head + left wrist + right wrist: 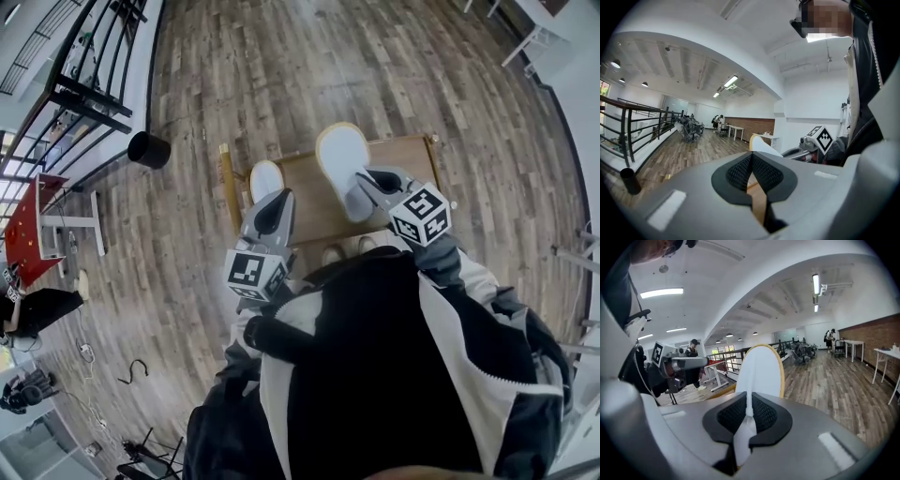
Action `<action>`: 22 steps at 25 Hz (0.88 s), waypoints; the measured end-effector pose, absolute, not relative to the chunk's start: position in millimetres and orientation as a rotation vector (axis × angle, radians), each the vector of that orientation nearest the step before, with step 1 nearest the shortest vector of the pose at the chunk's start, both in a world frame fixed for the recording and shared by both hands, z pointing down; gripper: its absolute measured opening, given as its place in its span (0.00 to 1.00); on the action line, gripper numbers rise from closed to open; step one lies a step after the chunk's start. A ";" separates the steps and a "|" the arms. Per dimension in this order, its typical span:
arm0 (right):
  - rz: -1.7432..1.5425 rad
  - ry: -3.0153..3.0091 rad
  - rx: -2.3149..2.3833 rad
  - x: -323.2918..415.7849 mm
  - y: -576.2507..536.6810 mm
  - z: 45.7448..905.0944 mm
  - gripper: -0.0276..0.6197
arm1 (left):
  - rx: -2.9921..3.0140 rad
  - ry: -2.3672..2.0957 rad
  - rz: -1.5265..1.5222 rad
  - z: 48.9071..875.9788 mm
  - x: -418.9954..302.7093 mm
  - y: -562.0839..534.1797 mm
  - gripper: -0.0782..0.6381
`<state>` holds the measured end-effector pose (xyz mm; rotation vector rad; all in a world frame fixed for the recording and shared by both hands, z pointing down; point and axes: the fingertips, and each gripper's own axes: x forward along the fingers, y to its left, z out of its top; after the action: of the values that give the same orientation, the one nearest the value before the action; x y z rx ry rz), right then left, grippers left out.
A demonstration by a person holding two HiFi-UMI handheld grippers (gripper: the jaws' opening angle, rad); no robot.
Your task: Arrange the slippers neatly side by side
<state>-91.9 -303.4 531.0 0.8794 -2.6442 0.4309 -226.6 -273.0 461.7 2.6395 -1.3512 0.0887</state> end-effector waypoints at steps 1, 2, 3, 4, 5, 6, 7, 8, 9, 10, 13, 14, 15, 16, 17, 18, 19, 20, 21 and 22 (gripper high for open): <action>0.470 -2.631 0.881 -96.7 -305.1 540.3 0.08 | 2.633 -1.360 0.088 462.1 -231.0 -271.2 0.13; 0.504 -2.618 0.880 -102.4 -306.1 549.2 0.08 | 2.624 -1.369 0.090 462.7 -235.9 -269.1 0.13; 0.530 -2.602 0.878 -108.7 -307.0 558.3 0.08 | 2.613 -1.379 0.094 463.6 -240.9 -267.0 0.13; 0.549 -2.580 0.878 -114.9 -308.4 568.2 0.08 | 2.599 -1.388 0.101 464.4 -245.5 -265.3 0.14; 0.566 -2.553 0.878 -120.5 -310.4 578.7 0.08 | 2.589 -1.395 0.105 464.9 -249.2 -264.3 0.13; 0.584 -2.527 0.877 -126.0 -312.7 589.0 0.08 | 2.582 -1.399 0.105 465.0 -252.0 -263.6 0.14; 0.607 -2.505 0.870 -132.2 -314.9 599.1 0.08 | 2.578 -1.400 0.104 464.9 -254.5 -262.7 0.13; 0.635 -2.487 0.861 -139.6 -316.8 609.2 0.08 | 2.575 -1.402 0.103 464.7 -257.1 -261.6 0.13; 0.665 -2.471 0.850 -147.8 -318.7 620.0 0.08 | 2.574 -1.404 0.103 464.5 -260.2 -260.1 0.14; 0.691 -2.453 0.839 -156.6 -320.4 631.8 0.08 | 2.573 -1.407 0.106 464.6 -263.8 -258.3 0.14; 0.719 -2.378 0.821 -176.1 -326.2 672.1 0.08 | 2.571 -1.414 0.127 465.9 -272.9 -252.3 0.13; 0.726 -2.343 0.822 -179.4 -328.5 687.1 0.08 | 2.573 -1.414 0.137 466.2 -274.6 -250.0 0.14; 0.743 -2.307 0.826 -181.6 -330.6 702.2 0.08 | 2.576 -1.413 0.146 466.4 -276.0 -247.3 0.14; 0.769 -2.270 0.834 -183.0 -332.6 716.3 0.08 | 2.581 -1.414 0.152 466.3 -277.5 -244.5 0.14; 0.799 -2.236 0.843 -184.1 -333.8 728.3 0.08 | 2.587 -1.416 0.159 466.3 -279.3 -241.4 0.14; 0.829 -2.206 0.849 -185.8 -334.2 738.2 0.08 | 2.592 -1.421 0.167 466.5 -281.6 -238.2 0.14; 0.856 -2.181 0.852 -188.5 -334.3 746.0 0.08 | 2.593 -1.426 0.176 467.0 -284.4 -235.1 0.13; 0.880 -2.164 0.852 -192.2 -335.1 751.8 0.08 | 2.590 -1.430 0.181 467.8 -287.6 -232.4 0.14; 0.899 -2.151 0.851 -197.2 -336.9 755.8 0.08 | 2.584 -1.434 0.184 468.4 -291.2 -230.3 0.13; 0.917 -2.143 0.849 -203.4 -339.7 758.8 0.08 | 2.577 -1.441 0.188 468.8 -295.1 -228.6 0.13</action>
<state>-203.4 -339.7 758.8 0.8487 -2.1435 0.9173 -295.1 -228.6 468.8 2.5773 -1.4406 0.1882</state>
